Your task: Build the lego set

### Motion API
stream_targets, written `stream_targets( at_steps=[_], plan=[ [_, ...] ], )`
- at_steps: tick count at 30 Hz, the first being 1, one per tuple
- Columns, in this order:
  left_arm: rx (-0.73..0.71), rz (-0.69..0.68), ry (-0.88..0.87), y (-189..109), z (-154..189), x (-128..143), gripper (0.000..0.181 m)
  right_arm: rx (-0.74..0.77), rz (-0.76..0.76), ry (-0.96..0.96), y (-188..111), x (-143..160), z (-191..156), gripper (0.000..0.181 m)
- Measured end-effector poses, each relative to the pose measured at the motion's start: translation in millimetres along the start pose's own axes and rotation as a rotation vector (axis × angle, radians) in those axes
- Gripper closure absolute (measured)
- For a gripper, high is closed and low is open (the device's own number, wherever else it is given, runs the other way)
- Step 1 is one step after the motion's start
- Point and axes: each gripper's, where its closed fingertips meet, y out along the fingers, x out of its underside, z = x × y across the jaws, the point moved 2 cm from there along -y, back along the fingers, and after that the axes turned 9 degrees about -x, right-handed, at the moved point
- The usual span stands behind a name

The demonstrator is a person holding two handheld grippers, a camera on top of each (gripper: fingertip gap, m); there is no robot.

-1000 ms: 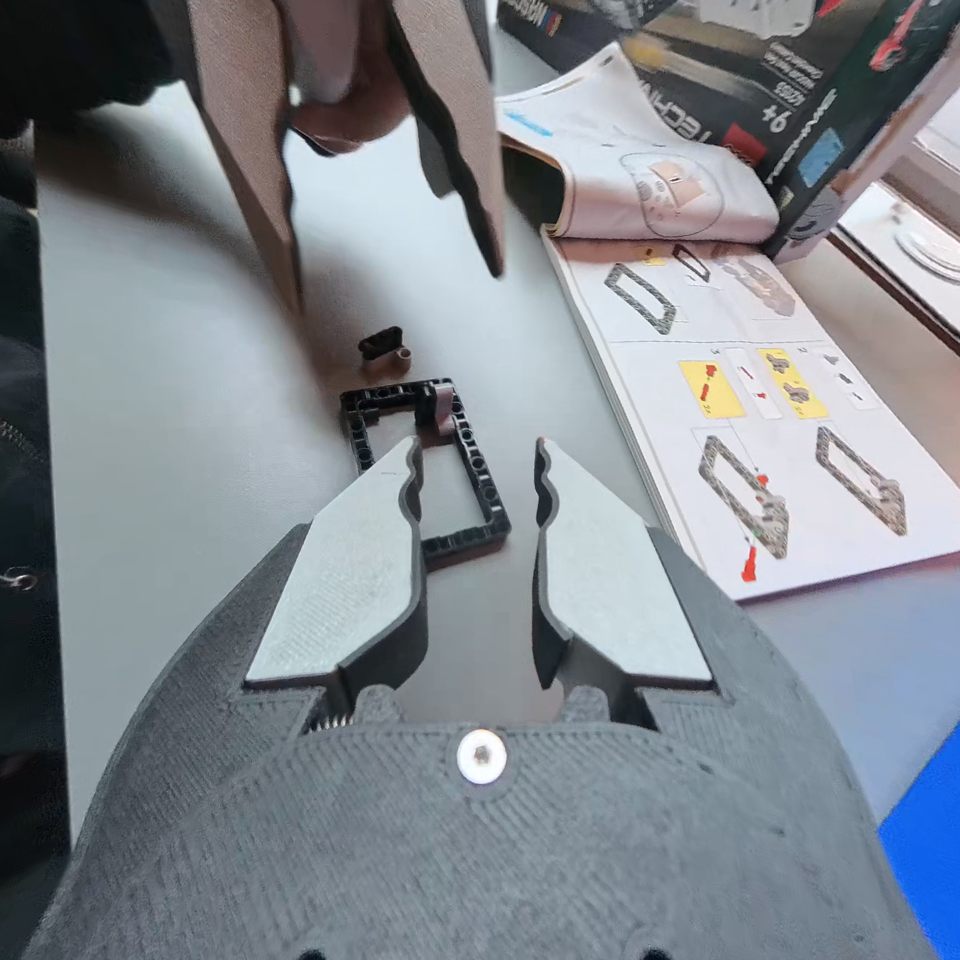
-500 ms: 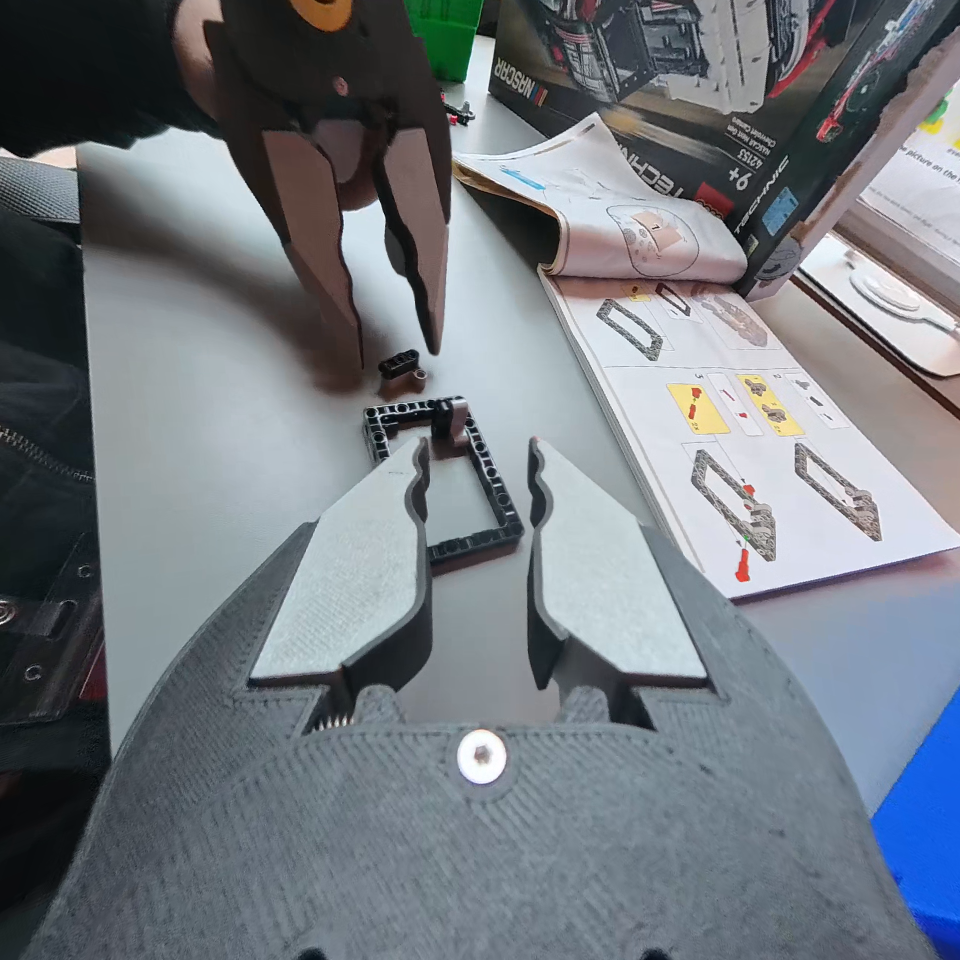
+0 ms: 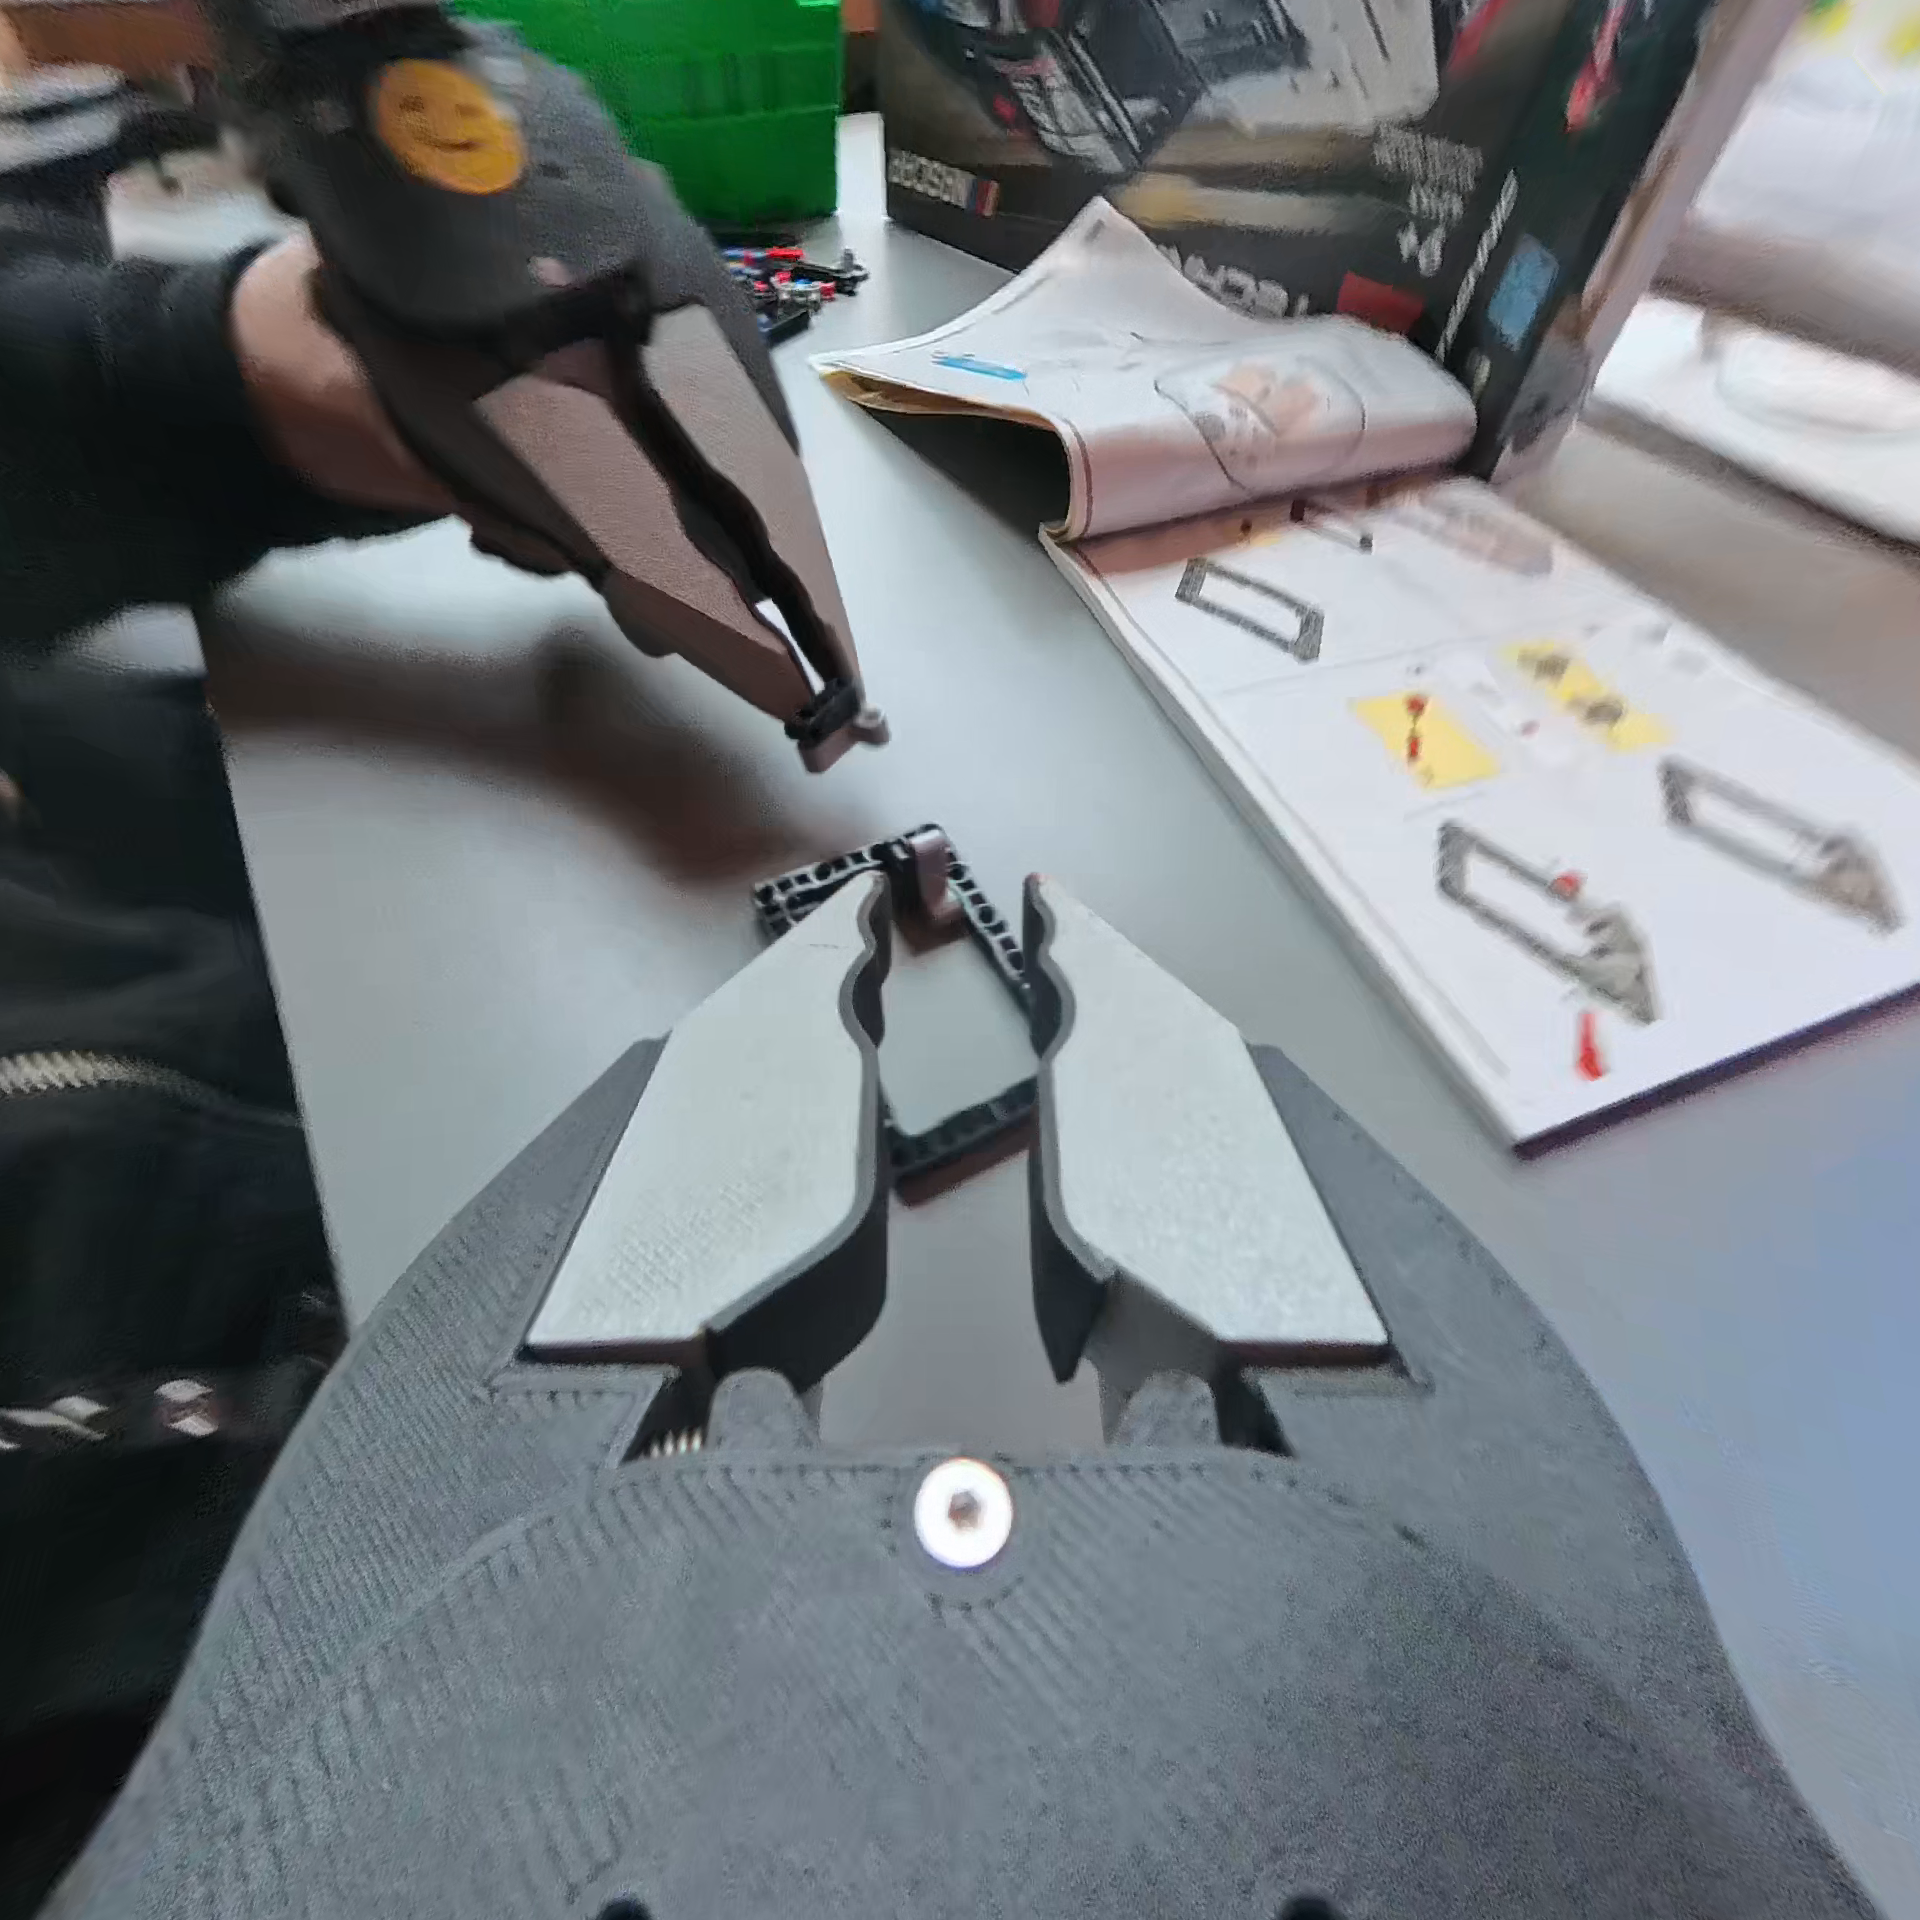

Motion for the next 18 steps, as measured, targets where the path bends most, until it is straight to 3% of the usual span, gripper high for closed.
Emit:
stream_targets(
  at_steps=[1,4,8,13,17,18],
  plan=[
    [-0.065,0.069,0.016,-7,-2,-11,0.177,-0.014,0.000,0.092,3,0,-5,0.160],
    [-0.236,0.288,0.061,-29,1,-45,0.177,-0.188,0.096,0.297,16,-15,-38,0.154],
    [-0.254,0.383,0.058,-38,23,-63,0.176,-0.272,0.227,0.404,24,-34,-56,0.145],
    [-0.240,0.340,0.086,-33,36,-61,0.176,-0.338,0.358,0.494,20,-49,-52,0.145],
    [-0.182,0.257,0.030,-28,37,-55,0.177,-0.291,0.278,0.434,14,-40,-43,0.163],
    [-0.149,0.217,0.000,-25,36,-51,0.177,-0.241,0.246,0.396,10,-37,-37,0.157]
  ],
)
